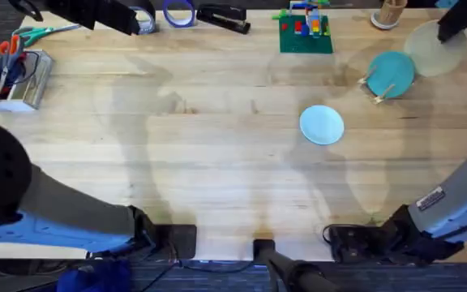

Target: Pick up the plates from the table one by one and place each into a slot on the dish rack.

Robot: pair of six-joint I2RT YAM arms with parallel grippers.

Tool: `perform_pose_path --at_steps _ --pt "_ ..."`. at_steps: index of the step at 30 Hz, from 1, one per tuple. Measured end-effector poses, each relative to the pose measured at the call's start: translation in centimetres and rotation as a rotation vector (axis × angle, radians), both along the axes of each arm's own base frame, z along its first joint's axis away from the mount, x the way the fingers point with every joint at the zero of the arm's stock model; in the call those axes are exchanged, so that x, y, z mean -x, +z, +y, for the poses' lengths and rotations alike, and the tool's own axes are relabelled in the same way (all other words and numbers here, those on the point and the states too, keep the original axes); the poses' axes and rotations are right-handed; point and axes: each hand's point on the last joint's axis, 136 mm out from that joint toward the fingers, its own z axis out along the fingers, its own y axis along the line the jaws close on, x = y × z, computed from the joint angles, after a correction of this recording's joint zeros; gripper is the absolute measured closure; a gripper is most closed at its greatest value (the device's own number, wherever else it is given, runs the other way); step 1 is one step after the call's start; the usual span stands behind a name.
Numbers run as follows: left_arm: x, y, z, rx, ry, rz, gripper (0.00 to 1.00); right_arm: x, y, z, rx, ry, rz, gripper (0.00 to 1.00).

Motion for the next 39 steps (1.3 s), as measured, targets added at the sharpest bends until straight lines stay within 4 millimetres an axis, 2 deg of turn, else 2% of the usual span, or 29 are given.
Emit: perform_pose_path --at_steps 34,35,39 --pt "0.0 0.0 0.0 0.0 0.0 0.0 0.007 0.0 -0.2 -0.2 -0.017 -0.026 -0.001 0.97" --pt "0.0 0.0 0.0 0.0 0.0 0.0 0.007 -0.4 -2.0 -0.3 -0.029 -0.026 0.044 0.97" --pt "0.0 0.0 0.0 0.0 0.0 0.0 0.007 -0.7 -3.3 -0.4 -0.037 -0.027 0.075 0.97"
